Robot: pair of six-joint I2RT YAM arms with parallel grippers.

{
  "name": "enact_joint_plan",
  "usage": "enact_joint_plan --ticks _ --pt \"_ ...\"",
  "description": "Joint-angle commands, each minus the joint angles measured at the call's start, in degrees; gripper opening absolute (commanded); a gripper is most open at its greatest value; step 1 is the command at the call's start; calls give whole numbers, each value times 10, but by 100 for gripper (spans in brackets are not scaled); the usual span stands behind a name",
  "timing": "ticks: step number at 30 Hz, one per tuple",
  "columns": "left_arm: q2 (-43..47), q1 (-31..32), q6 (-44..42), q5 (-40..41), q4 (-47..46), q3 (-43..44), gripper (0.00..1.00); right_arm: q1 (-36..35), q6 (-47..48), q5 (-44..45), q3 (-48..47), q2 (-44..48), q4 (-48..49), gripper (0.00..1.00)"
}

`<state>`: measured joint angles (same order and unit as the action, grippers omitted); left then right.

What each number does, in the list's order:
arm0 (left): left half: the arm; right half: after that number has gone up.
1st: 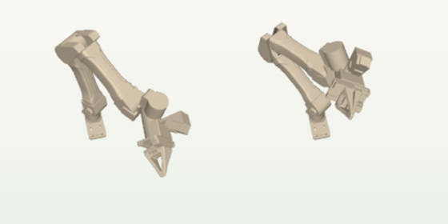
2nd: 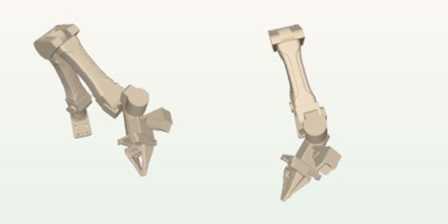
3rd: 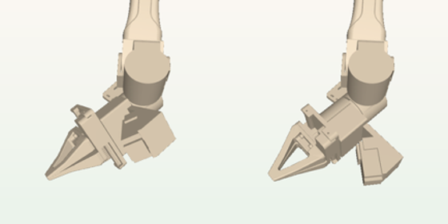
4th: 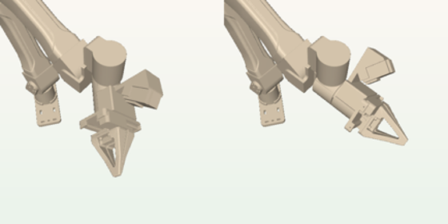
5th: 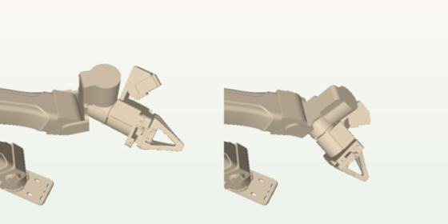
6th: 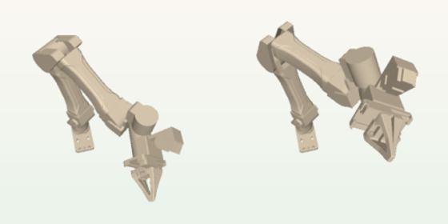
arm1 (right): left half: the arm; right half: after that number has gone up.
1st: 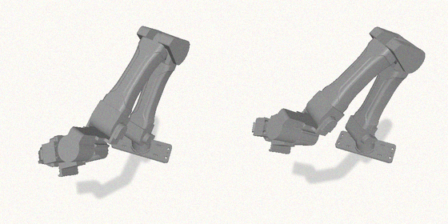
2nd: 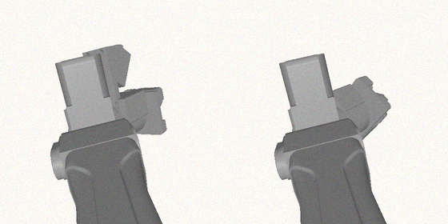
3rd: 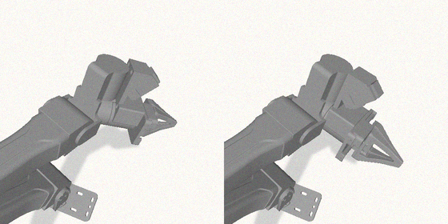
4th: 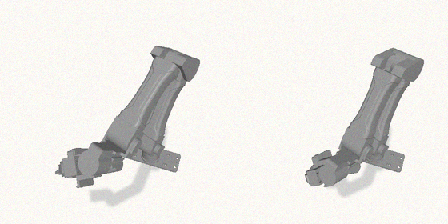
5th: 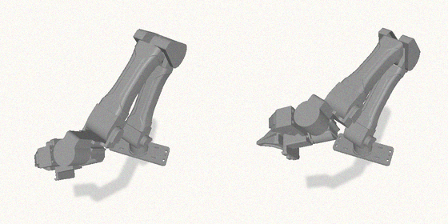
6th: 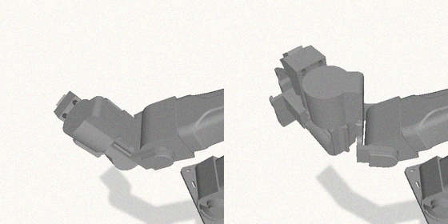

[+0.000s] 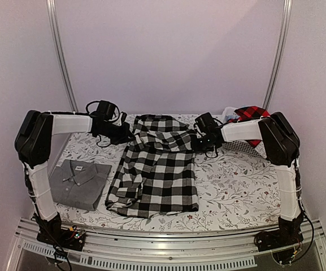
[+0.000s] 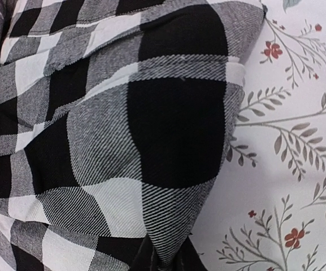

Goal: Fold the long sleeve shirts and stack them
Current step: Move the right arm to the center of the board with the 1/3-folded shirt, then pick up the corner of the shirt from the center of the board.

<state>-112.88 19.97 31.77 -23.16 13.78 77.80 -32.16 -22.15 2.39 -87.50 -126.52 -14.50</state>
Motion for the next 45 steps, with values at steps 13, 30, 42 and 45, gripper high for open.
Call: enact_joint_plan --ticks 13,30,42,45 --pt "-110 28 48 -40 -73 100 0 48 54 3 -70 -13 -64 37" --pt "-105 27 40 -54 -60 142 0 -49 -50 2 284 324 -86 44" --pt "-110 31 29 -59 -35 189 0 -110 -133 -14 398 386 -91 37" --pt "-113 32 25 -58 -28 200 0 -118 -148 -18 416 390 -86 35"
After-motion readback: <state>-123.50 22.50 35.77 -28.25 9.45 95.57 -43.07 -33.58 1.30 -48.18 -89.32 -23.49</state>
